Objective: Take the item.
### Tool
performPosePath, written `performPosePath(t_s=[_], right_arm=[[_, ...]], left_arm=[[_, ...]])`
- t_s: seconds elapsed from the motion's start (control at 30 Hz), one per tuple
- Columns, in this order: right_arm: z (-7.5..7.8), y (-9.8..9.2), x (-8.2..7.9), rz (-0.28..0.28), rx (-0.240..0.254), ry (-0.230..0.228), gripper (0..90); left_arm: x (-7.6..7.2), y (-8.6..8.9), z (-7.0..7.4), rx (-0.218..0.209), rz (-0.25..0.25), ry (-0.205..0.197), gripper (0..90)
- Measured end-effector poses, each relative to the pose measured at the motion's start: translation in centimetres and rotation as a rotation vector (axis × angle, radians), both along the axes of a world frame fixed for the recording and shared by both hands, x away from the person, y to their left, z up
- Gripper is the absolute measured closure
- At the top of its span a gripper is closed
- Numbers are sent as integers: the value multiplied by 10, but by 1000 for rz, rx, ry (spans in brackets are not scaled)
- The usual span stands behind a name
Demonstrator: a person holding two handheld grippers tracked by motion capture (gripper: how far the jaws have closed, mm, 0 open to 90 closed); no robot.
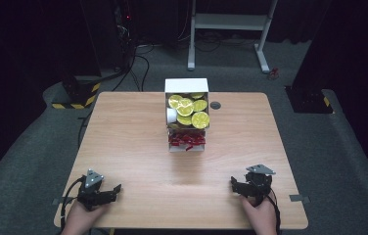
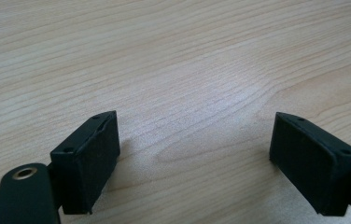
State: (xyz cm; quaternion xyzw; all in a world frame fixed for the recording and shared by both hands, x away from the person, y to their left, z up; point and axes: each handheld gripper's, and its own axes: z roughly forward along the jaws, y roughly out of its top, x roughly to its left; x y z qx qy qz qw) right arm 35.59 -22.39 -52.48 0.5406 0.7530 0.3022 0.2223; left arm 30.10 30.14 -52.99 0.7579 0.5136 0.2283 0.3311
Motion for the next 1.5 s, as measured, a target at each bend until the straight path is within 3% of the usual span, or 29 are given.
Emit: performPosePath(t_s=[0.1, 0.13, 0.23, 0.43, 0.7, 0.77, 1.0, 1.17, 1.5], right_arm=[[0, -1, 0, 17, 2, -2, 79], [0, -4, 2, 54, -7, -2, 79], [1, -4, 3, 68, -6, 8, 80], [1, -12, 6, 162, -9, 14, 80], [2, -13, 7, 177, -11, 16, 80], [2, -13, 7, 179, -13, 17, 79], [2, -12, 6, 174, -6, 17, 80], [2, -12, 5, 166, -3, 19, 80], [1, -12, 5, 165, -1, 16, 79]], left_arm=[[0, 0, 0, 0, 0, 1, 157], [1, -1, 0, -2, 3, 6, 152], [1, -2, 0, 0, 7, 8, 148], [0, -2, 1, 7, 21, 13, 142], [0, -1, 3, 11, 43, 28, 157], [-2, 0, 3, -12, 72, 32, 179], [-8, -4, 17, -26, 80, -20, 174], [-9, -16, 40, -37, 51, -71, 168], [-3, -35, 65, -58, 19, -108, 161]])
